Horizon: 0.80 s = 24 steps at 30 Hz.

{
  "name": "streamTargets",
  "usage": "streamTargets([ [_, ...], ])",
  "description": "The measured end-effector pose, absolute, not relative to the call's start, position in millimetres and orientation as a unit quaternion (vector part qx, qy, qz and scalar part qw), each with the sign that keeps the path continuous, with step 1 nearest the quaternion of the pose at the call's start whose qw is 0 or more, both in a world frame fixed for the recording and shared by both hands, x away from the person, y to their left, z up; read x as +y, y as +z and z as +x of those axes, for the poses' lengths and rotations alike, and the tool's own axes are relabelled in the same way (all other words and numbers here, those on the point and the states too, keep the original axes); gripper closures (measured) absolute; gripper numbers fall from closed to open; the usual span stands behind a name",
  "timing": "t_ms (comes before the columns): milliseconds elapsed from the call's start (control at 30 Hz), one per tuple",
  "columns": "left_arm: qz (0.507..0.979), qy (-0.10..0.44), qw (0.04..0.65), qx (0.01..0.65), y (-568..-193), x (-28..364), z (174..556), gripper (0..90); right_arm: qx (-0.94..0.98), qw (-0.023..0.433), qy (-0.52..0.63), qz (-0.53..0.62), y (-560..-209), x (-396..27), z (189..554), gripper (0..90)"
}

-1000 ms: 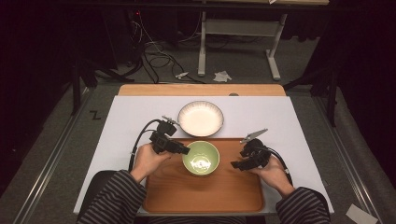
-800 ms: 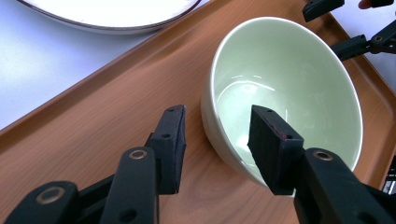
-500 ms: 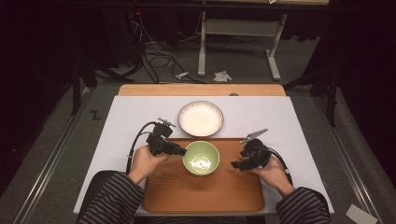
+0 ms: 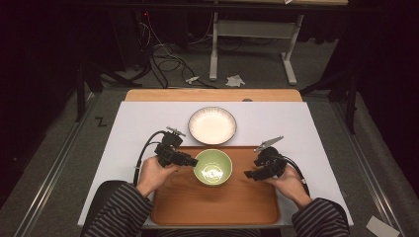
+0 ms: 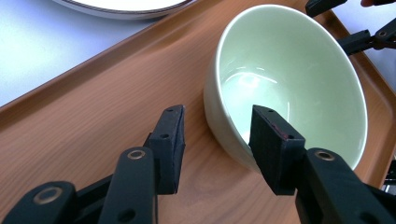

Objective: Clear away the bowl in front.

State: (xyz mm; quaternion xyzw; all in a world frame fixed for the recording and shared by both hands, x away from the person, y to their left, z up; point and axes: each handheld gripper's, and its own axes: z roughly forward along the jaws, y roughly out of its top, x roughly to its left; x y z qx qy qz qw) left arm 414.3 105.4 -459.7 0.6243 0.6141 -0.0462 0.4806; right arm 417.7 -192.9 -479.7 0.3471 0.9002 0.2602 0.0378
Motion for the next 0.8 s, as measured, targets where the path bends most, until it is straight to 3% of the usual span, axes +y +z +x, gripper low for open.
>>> streamTargets([
  [67, 0.622, -0.046, 0.482, 0.616, -459.6, 105.1, 413.7, 55.5, 0.899, 0.037, 0.26, 0.349, -479.6, -192.8, 417.6, 37.5],
  [100, 0.701, -0.052, 0.444, 0.556, -460.2, 119.5, 411.9, 55.5, 0.899, 0.037, 0.26, 0.35, -479.6, -192.7, 417.5, 37.5],
  [133, 0.701, -0.052, 0.444, 0.556, -460.2, 119.5, 411.9, 55.5, 0.899, 0.037, 0.26, 0.35, -479.6, -192.7, 417.5, 37.5],
  [633, 0.665, -0.043, 0.474, 0.575, -451.4, 130.7, 404.1, 56.0, 0.899, 0.038, 0.262, 0.349, -479.2, -192.9, 417.8, 37.5],
  [667, 0.598, -0.037, 0.509, 0.619, -449.3, 123.4, 404.9, 56.0, 0.9, 0.039, 0.262, 0.347, -479.4, -193.0, 417.9, 37.5],
  [800, 0.595, -0.034, 0.51, 0.621, -448.8, 127.6, 405.8, 56.1, 0.9, 0.04, 0.263, 0.345, -479.6, -193.0, 418.1, 37.6],
])
